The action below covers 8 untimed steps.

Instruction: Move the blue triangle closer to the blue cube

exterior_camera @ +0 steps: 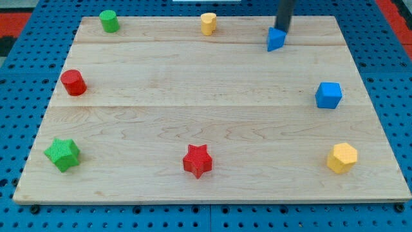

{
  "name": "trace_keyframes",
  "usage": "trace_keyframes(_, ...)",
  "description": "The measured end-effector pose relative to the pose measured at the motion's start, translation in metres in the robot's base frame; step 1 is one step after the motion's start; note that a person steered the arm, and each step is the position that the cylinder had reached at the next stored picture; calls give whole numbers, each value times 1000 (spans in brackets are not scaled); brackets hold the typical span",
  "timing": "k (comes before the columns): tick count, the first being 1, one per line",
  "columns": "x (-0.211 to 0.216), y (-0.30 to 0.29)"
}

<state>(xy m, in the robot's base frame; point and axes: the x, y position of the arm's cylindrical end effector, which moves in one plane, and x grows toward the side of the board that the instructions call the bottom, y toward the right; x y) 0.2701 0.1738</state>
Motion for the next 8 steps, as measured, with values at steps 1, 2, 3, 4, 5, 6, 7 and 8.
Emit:
trace_keyframes(1,44,29)
trace_keyframes(2,-11,50)
trace_keyframes(3,-50,31)
trace_keyframes(4,-36,-25)
trace_keyframes(5,15,-30)
trace_keyframes(6,33,-30)
trace_keyframes(7,35,-68)
trace_keyframes(8,56,-85)
